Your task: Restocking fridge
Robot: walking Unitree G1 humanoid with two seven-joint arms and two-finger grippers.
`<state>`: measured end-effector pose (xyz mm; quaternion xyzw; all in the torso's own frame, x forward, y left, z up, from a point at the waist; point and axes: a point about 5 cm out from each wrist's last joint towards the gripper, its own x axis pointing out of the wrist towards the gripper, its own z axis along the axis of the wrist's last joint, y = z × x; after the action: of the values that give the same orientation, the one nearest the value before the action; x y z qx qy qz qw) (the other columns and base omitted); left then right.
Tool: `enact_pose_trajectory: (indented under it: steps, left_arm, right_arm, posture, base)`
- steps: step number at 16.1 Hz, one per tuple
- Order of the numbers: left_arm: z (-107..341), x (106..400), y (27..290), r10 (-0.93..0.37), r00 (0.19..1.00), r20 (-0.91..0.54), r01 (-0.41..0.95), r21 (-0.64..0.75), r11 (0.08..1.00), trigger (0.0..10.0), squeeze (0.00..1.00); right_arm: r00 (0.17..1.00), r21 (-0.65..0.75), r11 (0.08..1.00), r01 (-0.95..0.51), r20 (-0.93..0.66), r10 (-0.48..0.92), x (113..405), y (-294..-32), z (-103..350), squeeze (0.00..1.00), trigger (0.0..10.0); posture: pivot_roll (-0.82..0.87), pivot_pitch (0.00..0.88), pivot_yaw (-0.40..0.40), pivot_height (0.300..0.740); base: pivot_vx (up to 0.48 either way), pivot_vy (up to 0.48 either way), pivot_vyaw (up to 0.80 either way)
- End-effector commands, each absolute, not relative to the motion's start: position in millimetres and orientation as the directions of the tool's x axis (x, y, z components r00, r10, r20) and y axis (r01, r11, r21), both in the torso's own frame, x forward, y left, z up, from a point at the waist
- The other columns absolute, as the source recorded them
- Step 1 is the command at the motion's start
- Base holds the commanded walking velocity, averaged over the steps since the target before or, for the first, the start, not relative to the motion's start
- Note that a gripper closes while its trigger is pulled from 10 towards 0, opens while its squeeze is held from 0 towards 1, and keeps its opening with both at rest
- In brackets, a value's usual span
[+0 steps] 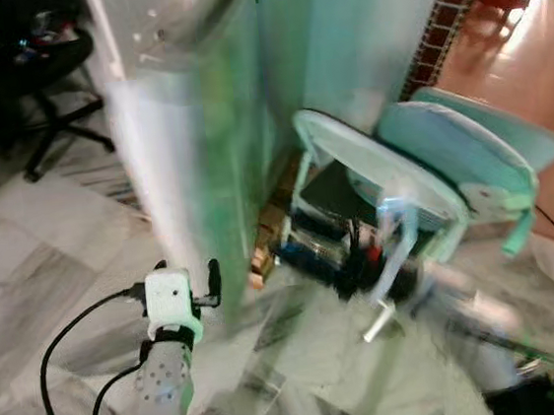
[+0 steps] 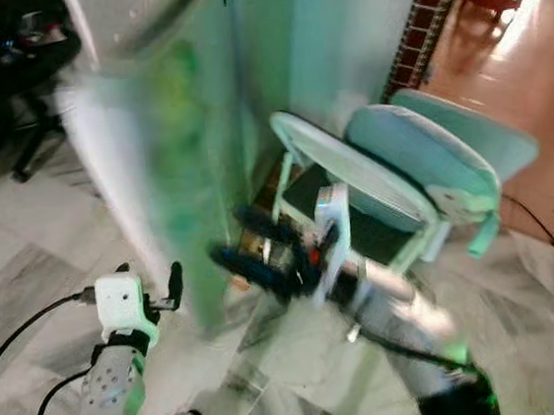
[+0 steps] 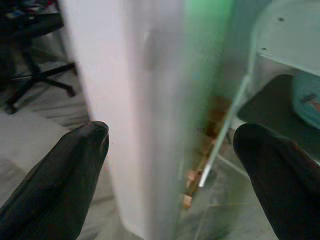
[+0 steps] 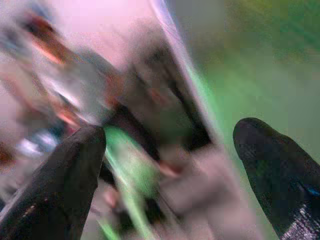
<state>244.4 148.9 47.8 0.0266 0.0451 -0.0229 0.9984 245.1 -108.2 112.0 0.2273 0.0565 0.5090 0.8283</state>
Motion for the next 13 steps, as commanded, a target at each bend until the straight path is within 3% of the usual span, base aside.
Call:
enact_pose_trajectory:
  steps: [1,4,5,7,9,11,13]
  left_arm:
    - [43.6,243.3,148.1,-0.043,0.992,-0.116,0.049,0.050,0.998,10.0,0.00]
    - [42.1,243.4,149.8,-0.029,0.991,-0.130,0.035,0.042,0.998,10.0,0.00]
    - [41.7,243.1,150.3,-0.023,0.990,-0.138,0.029,0.045,0.999,10.0,0.00]
    - [41.0,242.1,151.0,-0.024,0.990,-0.140,0.031,0.048,0.998,10.0,0.00]
    - [42.4,241.6,151.4,-0.030,0.991,-0.127,0.039,0.070,0.997,10.0,0.00]
    - [47.0,243.7,151.0,-0.058,0.994,-0.093,0.070,0.129,0.989,10.0,0.00]
    - [51.6,245.2,145.5,-0.109,0.992,-0.062,0.118,0.177,0.977,10.0,0.00]
  right_arm:
    - [0.498,0.390,0.448,-0.804,0.033,0.866,241.5,-113.0,95.6,0.00,10.0]
    - [0.649,0.331,0.631,-0.702,-0.068,0.758,247.6,-118.1,78.9,0.00,10.0]
    - [0.733,0.274,0.721,-0.636,-0.076,0.675,255.2,-120.0,76.4,0.00,10.0]
    - [0.818,0.236,0.800,-0.552,-0.028,0.574,261.5,-123.2,78.8,0.00,10.0]
    - [0.921,0.174,0.908,-0.380,-0.015,0.388,268.2,-137.7,79.0,0.00,10.0]
    - [0.970,0.146,0.961,-0.234,-0.026,0.240,269.0,-150.1,73.8,0.00,10.0]
    - [0.982,0.165,0.970,-0.177,-0.032,0.185,267.4,-153.4,69.4,0.00,10.0]
  posture:
    - [0.15,0.088,-0.057,0.740]
    - [0.16,0.083,-0.057,0.740]
    - [0.16,0.083,-0.056,0.740]
    - [0.16,0.078,-0.056,0.740]
    - [0.16,0.075,-0.059,0.740]
    - [0.16,0.073,-0.058,0.740]
    - [0.16,0.070,-0.055,0.740]
  base:
    - [0.000,0.000,0.00]
    - [0.000,0.000,0.00]
    - [0.000,0.439,0.00]
    - [0.000,0.474,0.00]
    - [0.000,0.463,0.00]
    - [0.000,0.454,0.00]
    - [0.000,0.439,0.00]
